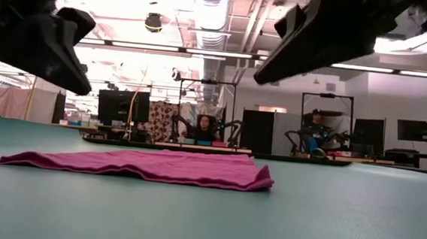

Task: Roll towel into tight, uniform cylinder
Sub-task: Roll the pink towel

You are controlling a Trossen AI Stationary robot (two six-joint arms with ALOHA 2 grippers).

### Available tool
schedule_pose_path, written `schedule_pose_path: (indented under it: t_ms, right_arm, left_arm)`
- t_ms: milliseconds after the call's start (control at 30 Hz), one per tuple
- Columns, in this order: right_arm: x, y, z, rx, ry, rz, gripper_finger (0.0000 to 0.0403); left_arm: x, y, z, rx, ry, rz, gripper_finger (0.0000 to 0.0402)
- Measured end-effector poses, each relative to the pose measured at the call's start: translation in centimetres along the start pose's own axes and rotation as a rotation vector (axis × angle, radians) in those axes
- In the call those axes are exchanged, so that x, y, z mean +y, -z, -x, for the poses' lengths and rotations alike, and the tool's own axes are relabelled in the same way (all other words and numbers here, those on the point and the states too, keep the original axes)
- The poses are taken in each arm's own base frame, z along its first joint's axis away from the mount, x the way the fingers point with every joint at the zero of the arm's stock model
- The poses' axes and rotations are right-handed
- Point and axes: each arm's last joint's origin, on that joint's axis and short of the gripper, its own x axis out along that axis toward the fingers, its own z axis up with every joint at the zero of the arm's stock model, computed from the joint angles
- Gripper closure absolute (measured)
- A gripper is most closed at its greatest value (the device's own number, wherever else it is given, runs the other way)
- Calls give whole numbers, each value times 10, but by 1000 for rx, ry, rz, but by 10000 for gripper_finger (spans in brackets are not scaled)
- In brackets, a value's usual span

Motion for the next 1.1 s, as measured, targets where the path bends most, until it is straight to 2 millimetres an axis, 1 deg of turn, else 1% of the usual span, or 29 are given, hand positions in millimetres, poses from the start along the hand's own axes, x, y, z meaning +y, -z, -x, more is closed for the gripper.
schedule_pose_path:
  t_ms: [100, 200, 300, 367, 467, 567, 733, 867, 1000, 1100]
  right_arm:
    - [1, 0, 1, 1, -5, 7, 278]
    - [2, 1, 0, 3, -22, 21, 216]
    - [7, 6, -12, 7, -48, 65, 165]
    - [12, 13, -25, 7, -61, 82, 151]
    - [18, 26, -41, 46, -69, 107, 148]
    - [20, 37, -50, 90, -46, 115, 155]
    - [19, 43, -58, 108, 11, 98, 163]
    - [14, 46, -59, 140, 47, 53, 169]
    - [11, 49, -59, 172, 91, 14, 196]
    - [10, 51, -59, 189, 117, -19, 235]
  left_arm:
    - [-3, 1, 4, 13, 57, -13, 394]
    - [-6, 2, 6, 10, 76, -34, 378]
    - [-8, 2, 7, 4, 72, -38, 357]
    - [-7, 2, 7, 5, 70, -34, 344]
    - [-7, 3, 7, 14, 65, -37, 326]
    - [-7, 4, 7, 18, 64, -33, 312]
    - [-7, 4, 7, 20, 62, -25, 301]
    - [-6, 4, 7, 18, 58, -16, 301]
    - [-6, 4, 7, 18, 56, -14, 301]
    - [-6, 4, 7, 17, 54, -10, 301]
